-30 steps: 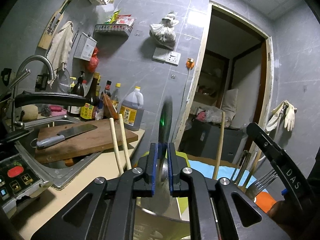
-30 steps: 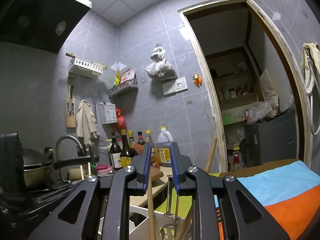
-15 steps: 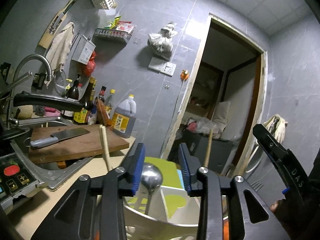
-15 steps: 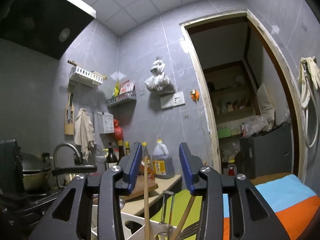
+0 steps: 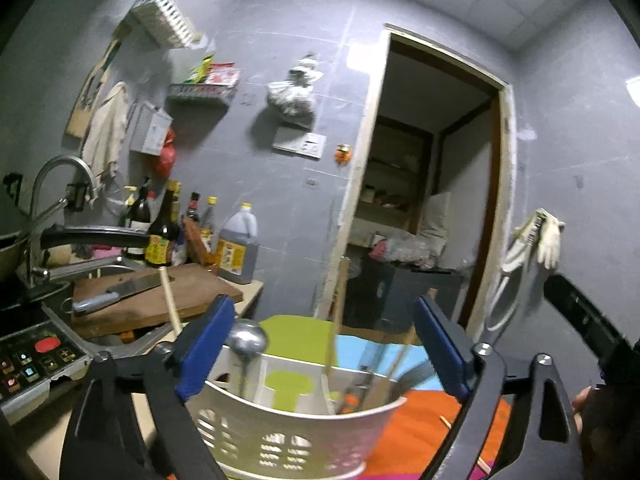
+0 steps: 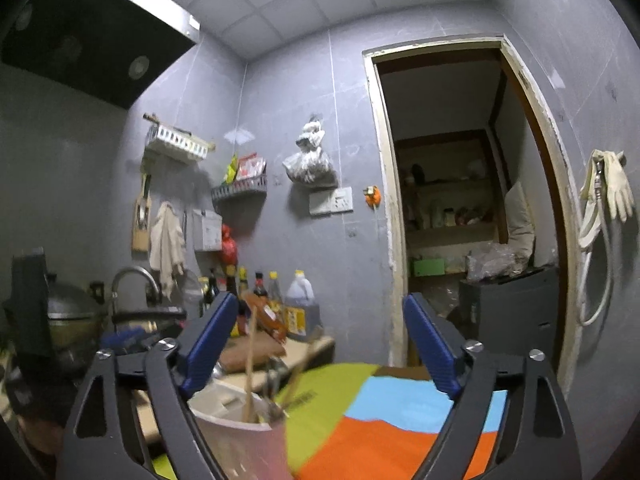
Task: Organize utensils
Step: 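Move both tools away from the basket toward the chopsticks on the cloth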
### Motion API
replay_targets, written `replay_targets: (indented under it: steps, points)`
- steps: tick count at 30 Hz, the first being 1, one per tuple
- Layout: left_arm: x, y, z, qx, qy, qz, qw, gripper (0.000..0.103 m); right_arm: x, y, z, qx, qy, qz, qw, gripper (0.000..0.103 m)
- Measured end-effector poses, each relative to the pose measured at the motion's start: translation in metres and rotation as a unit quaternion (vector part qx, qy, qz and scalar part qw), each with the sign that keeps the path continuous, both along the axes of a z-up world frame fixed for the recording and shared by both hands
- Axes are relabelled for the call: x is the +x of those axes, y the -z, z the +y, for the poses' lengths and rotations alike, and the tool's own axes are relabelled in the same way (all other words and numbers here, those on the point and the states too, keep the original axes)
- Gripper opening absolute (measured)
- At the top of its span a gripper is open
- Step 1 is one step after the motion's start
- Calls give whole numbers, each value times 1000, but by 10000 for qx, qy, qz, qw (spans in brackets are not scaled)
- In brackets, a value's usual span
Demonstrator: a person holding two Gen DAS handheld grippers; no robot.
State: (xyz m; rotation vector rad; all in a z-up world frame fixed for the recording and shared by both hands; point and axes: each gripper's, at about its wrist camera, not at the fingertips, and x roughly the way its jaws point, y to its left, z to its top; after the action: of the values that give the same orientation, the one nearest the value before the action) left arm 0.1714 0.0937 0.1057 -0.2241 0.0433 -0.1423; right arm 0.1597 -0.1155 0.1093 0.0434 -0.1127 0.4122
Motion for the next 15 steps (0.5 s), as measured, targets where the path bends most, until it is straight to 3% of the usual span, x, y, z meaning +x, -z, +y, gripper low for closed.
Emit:
replay_targets:
  steps: [9, 15]
  points:
    - [2, 12, -40, 363, 458, 528, 9969, 98, -11, 17, -51, -306, 162, 886, 9955, 103]
    - [7, 29, -74, 664, 941, 1054, 9878, 98, -1, 41, -82, -495, 398, 1855, 9806, 103]
